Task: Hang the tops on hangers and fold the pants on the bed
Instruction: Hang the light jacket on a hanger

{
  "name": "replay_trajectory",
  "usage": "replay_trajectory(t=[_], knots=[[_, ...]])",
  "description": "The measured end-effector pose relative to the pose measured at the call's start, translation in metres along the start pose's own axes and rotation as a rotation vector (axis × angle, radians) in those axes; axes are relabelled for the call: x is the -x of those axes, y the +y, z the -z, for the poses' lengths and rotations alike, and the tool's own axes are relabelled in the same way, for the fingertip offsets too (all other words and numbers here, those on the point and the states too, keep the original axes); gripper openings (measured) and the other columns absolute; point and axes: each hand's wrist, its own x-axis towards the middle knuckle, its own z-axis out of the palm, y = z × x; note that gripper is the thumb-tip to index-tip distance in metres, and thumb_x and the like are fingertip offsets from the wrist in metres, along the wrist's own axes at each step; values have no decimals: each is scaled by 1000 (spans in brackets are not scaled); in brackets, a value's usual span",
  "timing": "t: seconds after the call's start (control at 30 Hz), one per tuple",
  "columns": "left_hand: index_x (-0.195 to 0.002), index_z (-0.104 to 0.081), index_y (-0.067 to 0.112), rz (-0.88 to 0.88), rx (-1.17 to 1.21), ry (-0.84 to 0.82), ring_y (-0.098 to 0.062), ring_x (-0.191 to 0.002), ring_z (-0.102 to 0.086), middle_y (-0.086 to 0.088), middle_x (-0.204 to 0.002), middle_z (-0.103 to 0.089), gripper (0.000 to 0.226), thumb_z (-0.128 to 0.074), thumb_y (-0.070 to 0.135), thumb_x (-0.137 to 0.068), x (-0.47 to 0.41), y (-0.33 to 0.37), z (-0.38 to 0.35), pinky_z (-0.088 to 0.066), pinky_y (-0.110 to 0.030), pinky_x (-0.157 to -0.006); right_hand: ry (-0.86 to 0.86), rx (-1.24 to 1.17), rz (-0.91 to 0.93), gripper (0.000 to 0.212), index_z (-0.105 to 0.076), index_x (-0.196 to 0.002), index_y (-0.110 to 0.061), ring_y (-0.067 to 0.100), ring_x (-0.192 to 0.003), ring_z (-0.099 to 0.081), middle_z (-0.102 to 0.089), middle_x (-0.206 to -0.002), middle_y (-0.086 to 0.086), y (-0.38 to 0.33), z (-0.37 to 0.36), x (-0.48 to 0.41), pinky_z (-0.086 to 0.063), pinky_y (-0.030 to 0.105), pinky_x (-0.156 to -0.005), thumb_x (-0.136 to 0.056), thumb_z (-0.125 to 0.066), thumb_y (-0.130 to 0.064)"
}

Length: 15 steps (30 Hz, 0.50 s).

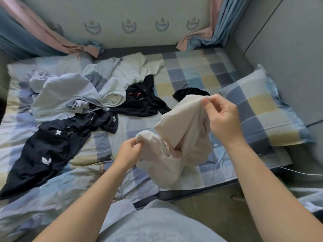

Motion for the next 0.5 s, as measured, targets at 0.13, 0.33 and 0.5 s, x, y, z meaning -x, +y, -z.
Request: replay_trajectory(t=[0.13,0.33,0.5], knots=[[-92,-65,6,30,-7,173,-27,-88,-59,-10,-90,-67,20,-52,20,-98,3,-8,48,-42,-32,-66,59,26,97,22,-68,-87,-14,15,-71,-55,-62,-71,-3,-45,-5,0,-44,30,-66,-103,-56,-24],[-132,-58,21,-80,-1,37,-15,-121,-53,6,-129,-57,51,-66,49,-91,23,-9,117,-46,-38,-102,60,-101,197,20,-66,-85,-19,8,-70,-53,-61,-72,5,-113,-57,14,-43,23,-67,-103,-56,-19],[-106,-71,44,-40,448,-319,-9,-118,-58,18,-117,-69,54,-26,72,-94,51,39,162,-33,-38,-111,-71,-272,156,24,-66,-81,-13,15,-71,-52,-57,-73,5,-153,-113,28,-43,33,-68,-103,-56,-17]])
